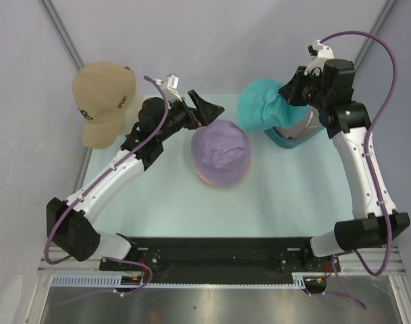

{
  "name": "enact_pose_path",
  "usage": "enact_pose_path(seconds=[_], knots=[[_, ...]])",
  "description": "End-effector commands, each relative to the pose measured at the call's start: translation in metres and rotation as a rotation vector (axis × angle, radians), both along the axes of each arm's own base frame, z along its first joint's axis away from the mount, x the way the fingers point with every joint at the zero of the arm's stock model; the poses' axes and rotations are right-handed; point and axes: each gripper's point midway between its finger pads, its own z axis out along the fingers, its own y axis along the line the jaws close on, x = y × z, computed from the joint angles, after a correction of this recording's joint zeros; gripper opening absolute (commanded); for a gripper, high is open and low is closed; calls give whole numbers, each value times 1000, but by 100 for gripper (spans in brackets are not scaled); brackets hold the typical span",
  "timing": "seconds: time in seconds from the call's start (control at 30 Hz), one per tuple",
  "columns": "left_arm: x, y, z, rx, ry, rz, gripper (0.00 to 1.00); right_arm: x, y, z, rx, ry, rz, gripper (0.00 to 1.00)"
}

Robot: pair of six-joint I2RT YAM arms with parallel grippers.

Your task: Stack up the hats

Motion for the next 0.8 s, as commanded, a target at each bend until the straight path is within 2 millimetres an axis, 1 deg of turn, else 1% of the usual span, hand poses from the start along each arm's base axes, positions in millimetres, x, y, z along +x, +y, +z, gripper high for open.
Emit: enact_pose_path(seconds=[0.0,0.03,0.07,0.1,0.13,0.27,0.3,0.33,0.37,0.4,0.43,0.5,0.57,0.63,0.67,0.77], knots=[[-10,-17,48,-139,-42,-100,99,-43,17,54,16,-148,64,0],[-10,-18,50,-152,-41,-107,99,-52,22,61,20,-163,87,0],[-12,-20,51,-174,-29,-117,99,-57,25,63,23,-169,100,0],[-13,-21,58,-198,-42,-126,99,-64,30,67,27,-181,122,0],[-15,-22,61,-229,-27,-135,99,-69,32,70,32,-188,135,0],[-21,-26,77,-301,-41,-158,99,-84,44,73,45,-200,211,0],[-24,-31,77,-305,-37,-173,99,-87,47,71,47,-195,225,0],[-25,-34,81,-316,-37,-181,100,-92,49,72,51,-199,240,0],[-26,-37,80,-316,-33,-191,100,-94,52,67,51,-187,258,0],[-27,-44,76,-314,-18,-205,99,-96,53,67,57,-187,265,0],[-29,-48,80,-320,-15,-216,99,-99,55,67,58,-187,277,0],[-31,-55,77,-322,4,-237,100,-106,57,66,59,-189,301,0],[-30,-60,70,-310,38,-243,99,-112,58,67,58,-192,315,0],[-26,-62,66,-278,39,-224,99,-116,59,68,60,-187,324,0],[-26,-62,60,-256,54,-214,99,-118,60,68,62,-185,330,0],[-24,-60,57,-243,57,-190,99,-125,62,71,71,-192,345,0]])
